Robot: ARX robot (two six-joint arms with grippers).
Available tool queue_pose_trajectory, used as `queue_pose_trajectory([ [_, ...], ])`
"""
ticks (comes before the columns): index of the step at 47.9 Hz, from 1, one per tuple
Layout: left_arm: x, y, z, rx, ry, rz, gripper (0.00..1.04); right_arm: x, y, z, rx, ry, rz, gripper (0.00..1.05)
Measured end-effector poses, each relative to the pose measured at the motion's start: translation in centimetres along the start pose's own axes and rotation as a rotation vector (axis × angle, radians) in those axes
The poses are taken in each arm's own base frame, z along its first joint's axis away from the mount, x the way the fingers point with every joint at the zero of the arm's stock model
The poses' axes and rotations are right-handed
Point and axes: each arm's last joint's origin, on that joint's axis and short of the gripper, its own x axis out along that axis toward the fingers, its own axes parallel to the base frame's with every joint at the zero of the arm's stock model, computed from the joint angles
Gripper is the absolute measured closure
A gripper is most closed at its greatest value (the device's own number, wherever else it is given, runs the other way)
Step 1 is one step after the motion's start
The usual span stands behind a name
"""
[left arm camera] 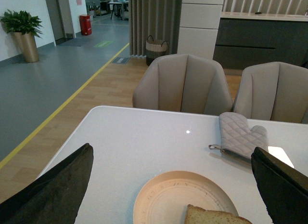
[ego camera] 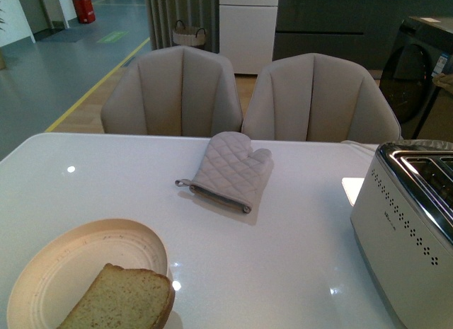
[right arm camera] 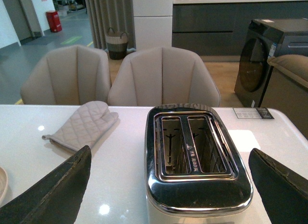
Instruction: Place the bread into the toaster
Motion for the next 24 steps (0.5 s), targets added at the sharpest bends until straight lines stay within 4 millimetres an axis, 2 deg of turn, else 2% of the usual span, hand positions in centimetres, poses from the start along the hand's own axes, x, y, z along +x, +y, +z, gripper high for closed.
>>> queue_pose_trajectory([
  [21,0.01,0.0,-0.04,-0.005,0.007,0.008,0.07,0.0,0.0,0.0,0.0,0.0,0.0,0.09],
  [24,0.24,-0.19,-0.02,-0.135,0.232,0.16,0.07,0.0,-0.01,0.0,0.0,0.0,-0.002,0.09],
])
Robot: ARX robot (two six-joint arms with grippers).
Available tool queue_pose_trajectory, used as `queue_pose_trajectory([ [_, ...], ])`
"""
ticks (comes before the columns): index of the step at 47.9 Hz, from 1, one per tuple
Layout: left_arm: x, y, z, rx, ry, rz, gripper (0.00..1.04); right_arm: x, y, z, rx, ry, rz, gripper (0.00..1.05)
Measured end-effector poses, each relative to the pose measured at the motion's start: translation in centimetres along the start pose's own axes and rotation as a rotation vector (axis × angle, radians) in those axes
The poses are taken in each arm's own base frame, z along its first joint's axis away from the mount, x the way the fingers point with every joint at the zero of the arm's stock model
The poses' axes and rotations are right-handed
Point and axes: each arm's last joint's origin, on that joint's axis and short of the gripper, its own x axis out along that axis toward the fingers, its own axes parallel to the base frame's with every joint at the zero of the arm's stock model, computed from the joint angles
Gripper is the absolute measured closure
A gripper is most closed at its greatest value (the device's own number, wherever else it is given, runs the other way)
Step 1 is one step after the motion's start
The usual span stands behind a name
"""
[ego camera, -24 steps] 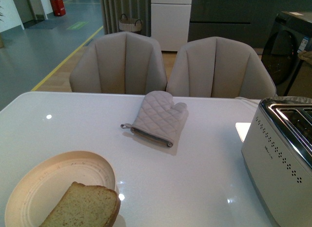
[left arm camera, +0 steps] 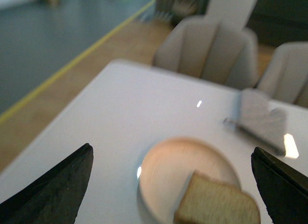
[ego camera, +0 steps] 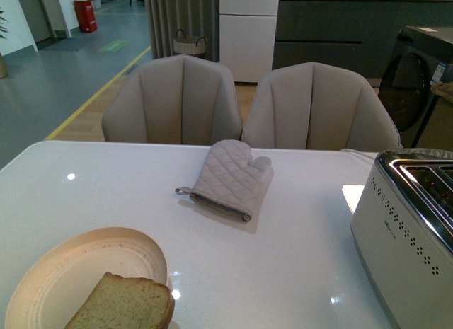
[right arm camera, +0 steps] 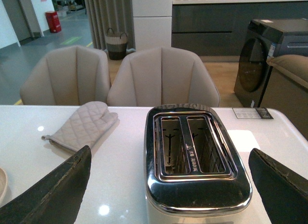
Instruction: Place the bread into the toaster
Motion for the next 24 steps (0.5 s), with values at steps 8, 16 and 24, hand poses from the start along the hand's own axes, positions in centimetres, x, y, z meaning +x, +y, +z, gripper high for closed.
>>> queue_pose_trajectory([
  [8,4.5,-1.1,1.6,-0.288,0.129,0.049,0.07,0.0,0.0,0.0,0.0,-0.001,0.002,0.09],
  [16,10.3,-1.2,1.8,-0.345,0.177,0.08,0.07,0.0,0.0,0.0,0.0,-0.001,0.002,0.09],
  [24,17.1,-0.6,-1.6,-0.345,0.318,0.13,0.07,0.0,0.0,0.0,0.0,-0.001,0.002,0.09],
])
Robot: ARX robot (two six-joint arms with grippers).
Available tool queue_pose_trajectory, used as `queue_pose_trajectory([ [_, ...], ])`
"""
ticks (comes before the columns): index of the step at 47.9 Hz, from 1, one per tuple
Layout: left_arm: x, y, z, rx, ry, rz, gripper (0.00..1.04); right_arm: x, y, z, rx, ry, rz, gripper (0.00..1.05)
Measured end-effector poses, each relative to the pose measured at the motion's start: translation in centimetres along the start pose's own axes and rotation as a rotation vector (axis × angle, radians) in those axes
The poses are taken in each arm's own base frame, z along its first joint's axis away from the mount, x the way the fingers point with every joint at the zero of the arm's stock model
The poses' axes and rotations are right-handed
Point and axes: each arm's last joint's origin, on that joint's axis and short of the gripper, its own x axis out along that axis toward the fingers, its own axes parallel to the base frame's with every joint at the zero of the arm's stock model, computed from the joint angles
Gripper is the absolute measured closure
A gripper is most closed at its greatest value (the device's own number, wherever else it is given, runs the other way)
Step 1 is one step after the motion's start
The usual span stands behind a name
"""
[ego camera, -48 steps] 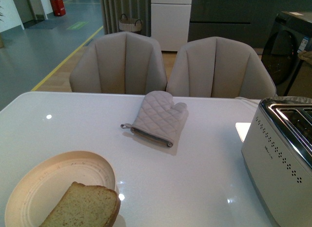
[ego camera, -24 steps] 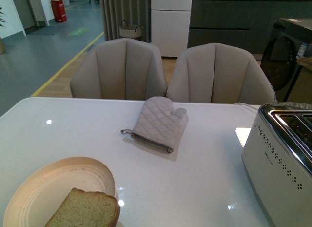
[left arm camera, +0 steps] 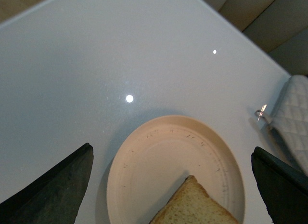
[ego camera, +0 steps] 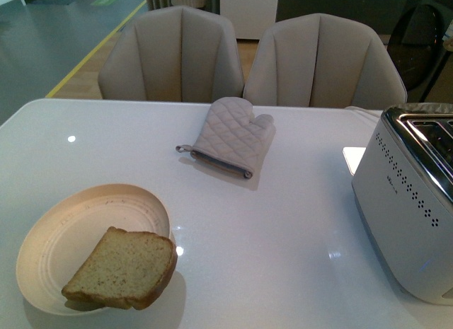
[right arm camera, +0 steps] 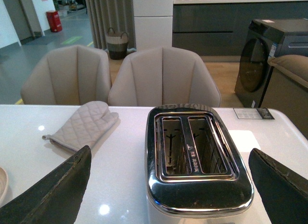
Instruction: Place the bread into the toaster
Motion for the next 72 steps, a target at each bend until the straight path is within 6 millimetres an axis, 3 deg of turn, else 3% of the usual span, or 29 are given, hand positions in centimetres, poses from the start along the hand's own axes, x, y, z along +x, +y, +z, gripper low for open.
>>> queue_pose_trajectory([
  [7,4.8,0.6,-1.8,0.05,0.094,0.047,0.07,0.0,0.0,0.0,0.0,0.0,0.0,0.09],
  [14,7.6,1.5,-3.2,0.092,0.15,0.093,0.07,0.0,0.0,0.0,0.0,0.0,0.0,0.09],
  [30,11.0,2.8,-5.2,0.146,0.228,0.143,0.08,0.0,0.0,0.0,0.0,0.0,0.0,0.09],
  [45,12.6,3.5,-7.2,0.213,0.294,0.167,0.51,0.0,0.0,0.0,0.0,0.0,0.0,0.09],
  [56,13.2,2.7,-8.5,0.261,0.341,0.144,0.93,0.0,0.0,0.0,0.0,0.0,0.0,0.09],
  [60,13.2,2.1,-8.6,0.267,0.344,0.116,1.0,0.0,0.0,0.0,0.0,0.0,0.0,0.09],
  [72,12.4,-1.0,-10.7,0.32,0.372,0.069,1.01,0.0,0.0,0.0,0.0,0.0,0.0,0.09],
])
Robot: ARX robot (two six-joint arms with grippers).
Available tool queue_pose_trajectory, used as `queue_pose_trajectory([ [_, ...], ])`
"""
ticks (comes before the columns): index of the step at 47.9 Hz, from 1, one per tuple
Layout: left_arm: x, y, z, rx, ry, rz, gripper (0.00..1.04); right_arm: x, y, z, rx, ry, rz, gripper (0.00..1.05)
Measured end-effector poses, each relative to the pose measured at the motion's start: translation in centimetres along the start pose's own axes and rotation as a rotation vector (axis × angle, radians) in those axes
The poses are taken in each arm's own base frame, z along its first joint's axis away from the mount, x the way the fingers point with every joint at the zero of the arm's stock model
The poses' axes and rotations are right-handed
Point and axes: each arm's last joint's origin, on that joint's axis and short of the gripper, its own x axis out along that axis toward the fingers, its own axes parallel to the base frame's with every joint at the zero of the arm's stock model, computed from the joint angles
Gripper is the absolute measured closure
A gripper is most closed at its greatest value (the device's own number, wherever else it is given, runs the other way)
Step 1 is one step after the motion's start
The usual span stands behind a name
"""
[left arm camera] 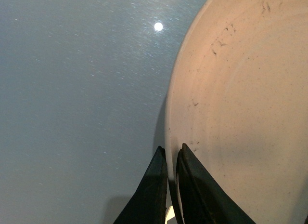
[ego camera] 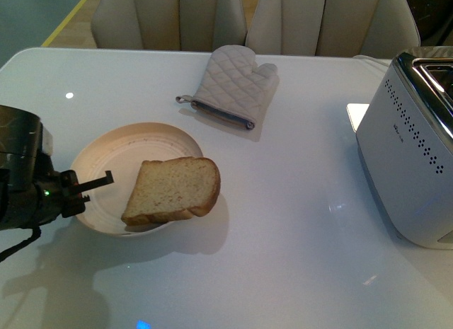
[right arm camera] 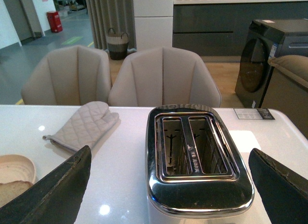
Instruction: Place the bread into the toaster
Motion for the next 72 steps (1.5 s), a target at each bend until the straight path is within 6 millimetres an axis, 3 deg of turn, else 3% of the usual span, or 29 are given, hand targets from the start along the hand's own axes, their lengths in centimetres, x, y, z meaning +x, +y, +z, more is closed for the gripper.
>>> queue_pose_trajectory([
  [6,-0.2,-2.1,-0.5,0.011,0.013,-0.027,1.01,0.0,0.0,0.0,0.0,0.0,0.0,0.09],
  [19,-0.4,-9.4,-1.8,-0.024,0.061,-0.087,1.01,0.0,0.0,0.0,0.0,0.0,0.0,0.09],
  [32,-0.3,-12.2,-2.2,-0.052,0.064,-0.091,1.01,0.0,0.0,0.0,0.0,0.0,0.0,0.09],
  [39,-0.5,-12.6,-2.9,-0.057,0.067,-0.099,0.74,0.0,0.0,0.0,0.0,0.0,0.0,0.09],
  [43,-1.2,-11.5,-2.7,-0.1,0.031,-0.102,0.58,0.0,0.0,0.0,0.0,0.0,0.0,0.09],
  [47,-3.8,-9.5,-0.9,-0.181,-0.075,-0.123,0.4,0.0,0.0,0.0,0.0,0.0,0.0,0.09],
  [50,-5.3,-8.8,0.2,-0.218,-0.141,-0.146,0.33,0.0,0.0,0.0,0.0,0.0,0.0,0.09],
  [54,-9.2,-7.2,2.5,-0.285,-0.289,-0.185,0.19,0.0,0.0,0.0,0.0,0.0,0.0,0.09],
  [58,-12.6,-5.9,3.5,-0.323,-0.391,-0.219,0.07,0.0,0.0,0.0,0.0,0.0,0.0,0.09],
  [65,-18.1,-3.9,3.0,-0.358,-0.513,-0.268,0.07,0.0,0.0,0.0,0.0,0.0,0.0,0.09],
  [72,-22.2,-2.3,1.8,-0.393,-0.611,-0.299,0.07,0.0,0.0,0.0,0.0,0.0,0.0,0.09],
])
